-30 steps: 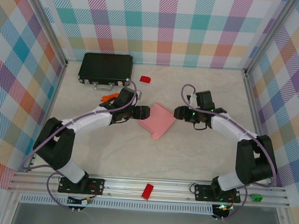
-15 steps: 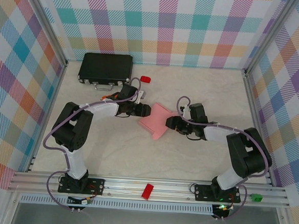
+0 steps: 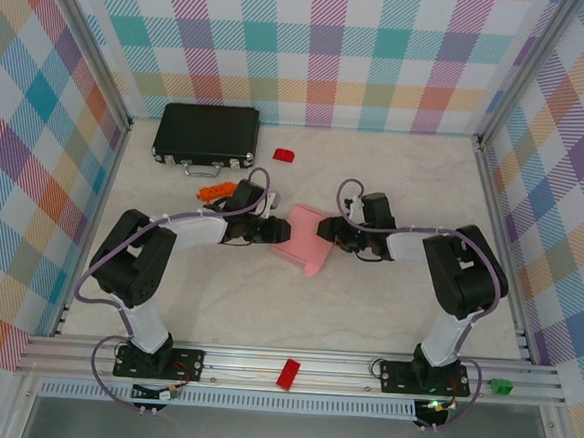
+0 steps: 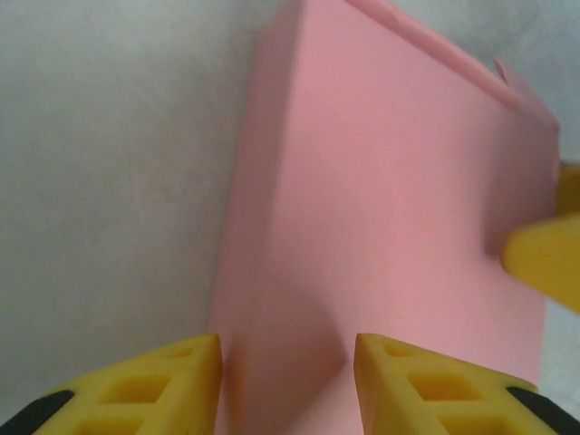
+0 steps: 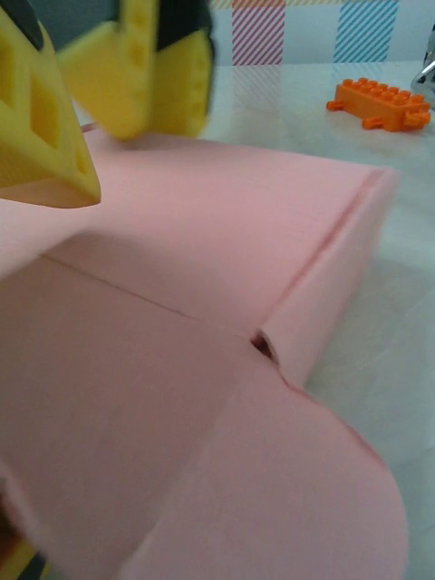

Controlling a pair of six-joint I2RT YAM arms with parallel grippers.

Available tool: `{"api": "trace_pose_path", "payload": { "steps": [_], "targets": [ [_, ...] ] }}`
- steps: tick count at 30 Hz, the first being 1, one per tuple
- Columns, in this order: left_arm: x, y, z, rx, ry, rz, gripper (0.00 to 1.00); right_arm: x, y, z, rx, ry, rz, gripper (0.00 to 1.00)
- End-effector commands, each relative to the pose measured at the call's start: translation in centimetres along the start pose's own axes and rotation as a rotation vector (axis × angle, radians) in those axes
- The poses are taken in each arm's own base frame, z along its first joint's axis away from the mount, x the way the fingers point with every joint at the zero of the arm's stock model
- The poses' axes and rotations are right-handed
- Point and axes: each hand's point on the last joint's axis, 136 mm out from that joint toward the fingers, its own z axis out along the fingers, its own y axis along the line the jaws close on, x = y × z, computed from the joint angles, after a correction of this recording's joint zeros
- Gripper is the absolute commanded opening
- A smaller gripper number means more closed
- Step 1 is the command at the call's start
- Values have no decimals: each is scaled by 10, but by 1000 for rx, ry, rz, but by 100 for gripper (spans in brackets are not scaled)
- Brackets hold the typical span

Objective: Fold the paper box

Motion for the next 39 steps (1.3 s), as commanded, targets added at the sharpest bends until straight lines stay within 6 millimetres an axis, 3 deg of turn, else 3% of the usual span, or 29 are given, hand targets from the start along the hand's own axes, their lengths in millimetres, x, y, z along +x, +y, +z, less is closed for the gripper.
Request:
{"api": "trace_pose_path", "payload": {
  "steps": [1, 10, 20, 24, 39],
  "targets": [
    [3, -15, -12, 37, -39, -42, 42, -2, 4, 6, -3, 35, -49, 53],
    [-1, 3, -20, -28, -107, -99, 47, 7, -1, 6, 3, 69, -48, 53],
    [-11, 4, -5, 4, -88, -63, 45, 21, 5, -5, -42, 83, -49, 53],
    [-6, 7, 0, 6, -72, -69, 41, 24, 1, -8, -28, 76, -36, 50],
    [14, 15, 9, 46, -60, -141, 30, 25, 31, -13, -202, 62, -27, 36]
  ]
}}
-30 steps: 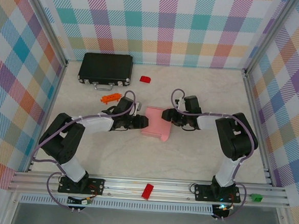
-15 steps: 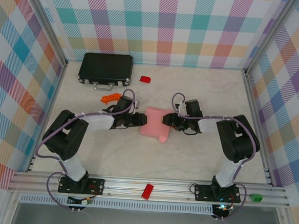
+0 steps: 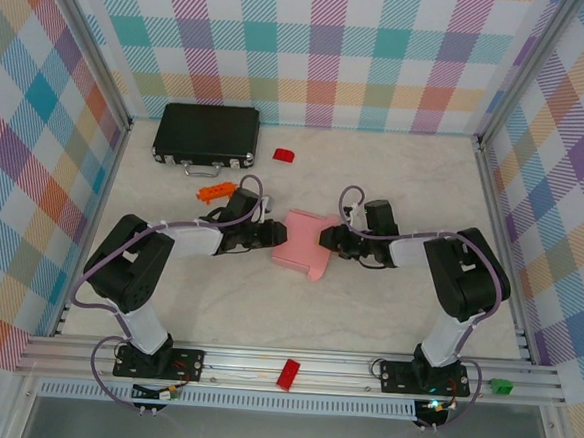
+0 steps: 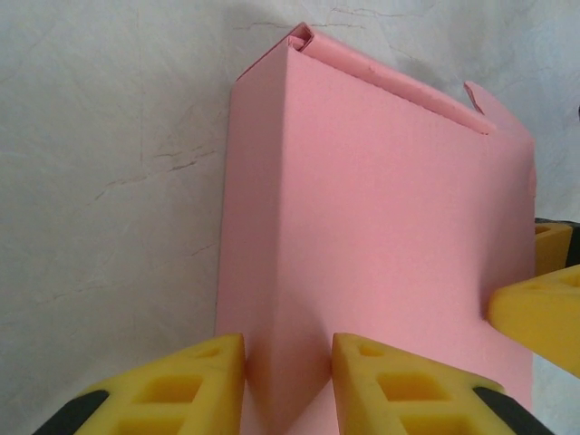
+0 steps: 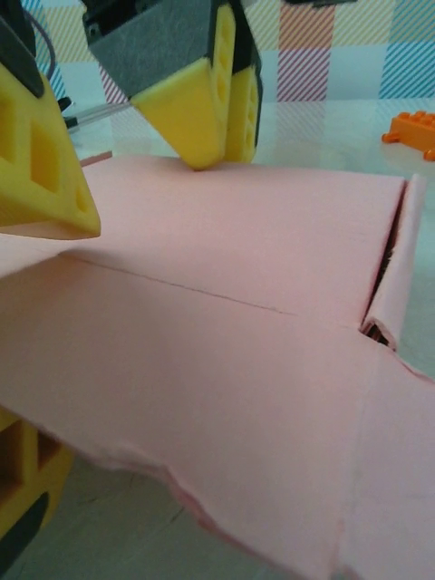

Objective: Fold the paper box

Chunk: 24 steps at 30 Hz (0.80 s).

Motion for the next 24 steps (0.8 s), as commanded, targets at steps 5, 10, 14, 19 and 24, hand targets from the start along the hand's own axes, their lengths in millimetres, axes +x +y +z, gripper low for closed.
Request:
{"api": "trace_pose_path", "payload": {
  "steps": [5, 10, 14, 19, 24],
  "targets": [
    [22, 13, 12, 27, 42, -67, 30, -11, 38, -1, -134, -16, -56, 36],
    [24, 11, 13, 48, 37, -83, 30, -18, 56, 0, -145, -10, -92, 39],
    [22, 11, 15, 59, 26, -97, 30, -22, 66, -2, -149, -14, -112, 39],
    [20, 14, 16, 78, 9, -127, 30, -26, 77, -4, -155, -15, -135, 40],
    [17, 17, 17, 94, -2, -153, 31, -27, 87, -6, -159, -13, -156, 40]
  ]
}}
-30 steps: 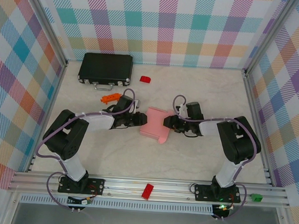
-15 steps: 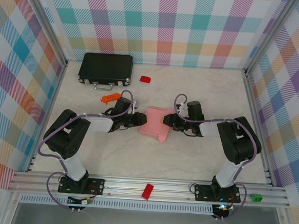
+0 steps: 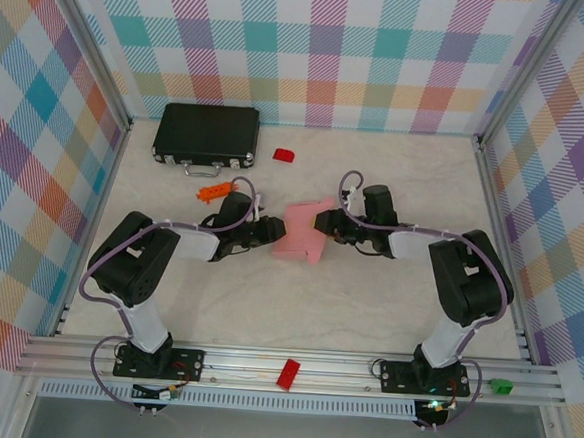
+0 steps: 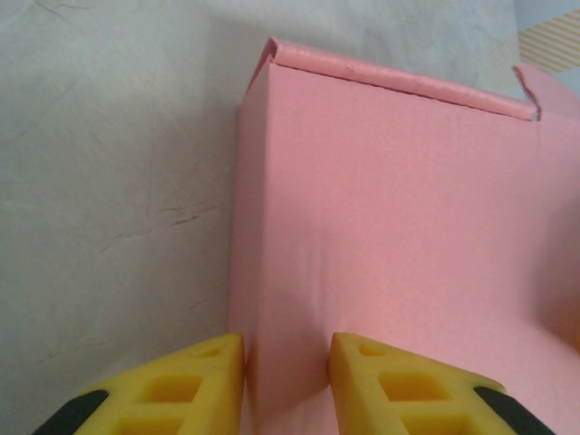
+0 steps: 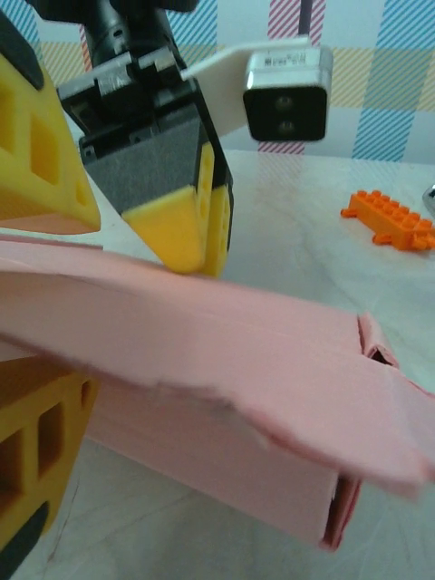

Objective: Fold the paper box

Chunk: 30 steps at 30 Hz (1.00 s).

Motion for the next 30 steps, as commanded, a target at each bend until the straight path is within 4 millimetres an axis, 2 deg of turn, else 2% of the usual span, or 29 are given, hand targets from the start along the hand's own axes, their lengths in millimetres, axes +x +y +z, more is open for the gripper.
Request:
{"api": "trace_pose_path", "payload": {
  "steps": [1, 10, 17, 25, 30],
  "targets": [
    [31, 20, 8, -22, 97, -59, 31, 0, 43, 0, -98, 29, -104, 40],
    [27, 23, 15, 37, 80, -124, 33, -7, 55, 2, -92, 38, -134, 41],
    [19, 27, 11, 23, 48, -139, 35, -19, 67, -4, -68, 16, -169, 43],
    [9, 36, -1, -62, 0, -136, 37, -34, 80, -7, -43, 8, -206, 45],
    [-3, 45, -23, -183, -66, -111, 44, -43, 90, -16, -7, -22, -245, 46]
  ]
}}
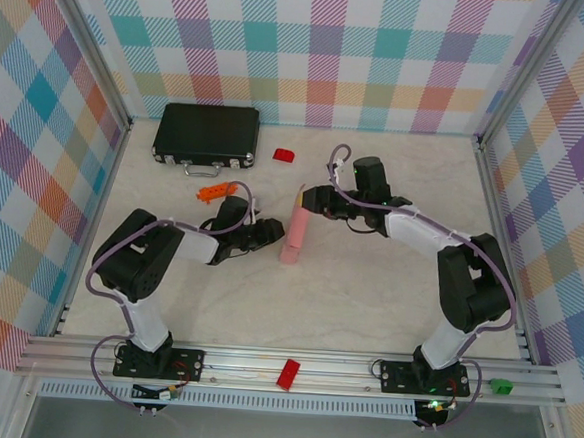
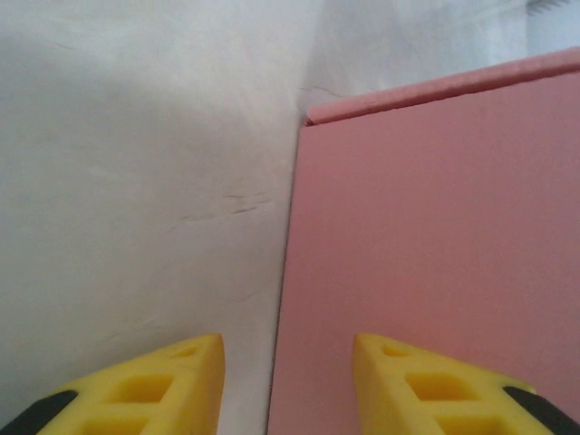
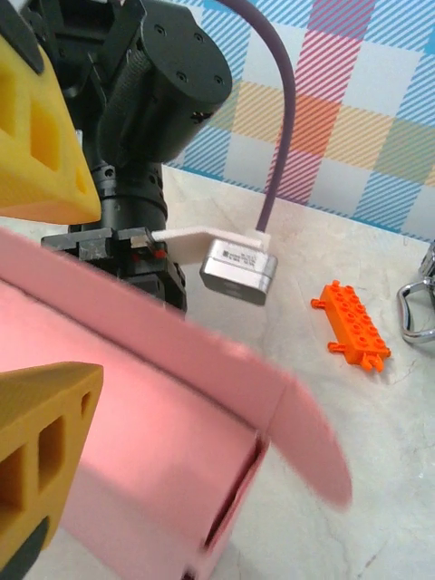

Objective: Fold the paper box

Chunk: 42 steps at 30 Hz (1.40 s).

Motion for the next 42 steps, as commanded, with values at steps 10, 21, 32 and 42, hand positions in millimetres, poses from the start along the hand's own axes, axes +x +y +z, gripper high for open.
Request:
{"api": "trace_pose_path", "payload": {
  "steps": [10, 21, 32, 42],
  "targets": [
    [-45, -3, -72, -274, -162, 156, 56, -9, 8, -32, 135, -51, -80, 48],
    [-48, -76, -90, -122, -114, 334, 74, 14, -22, -6, 105, 17, 38, 47],
    [-39, -98, -92, -58, -85, 392, 79, 31, -41, 21, 44, 96, 116, 48],
    [-24, -106, -88, -71, -13, 468, 81, 51, -72, 33, 155, 134, 180, 47]
  ]
}}
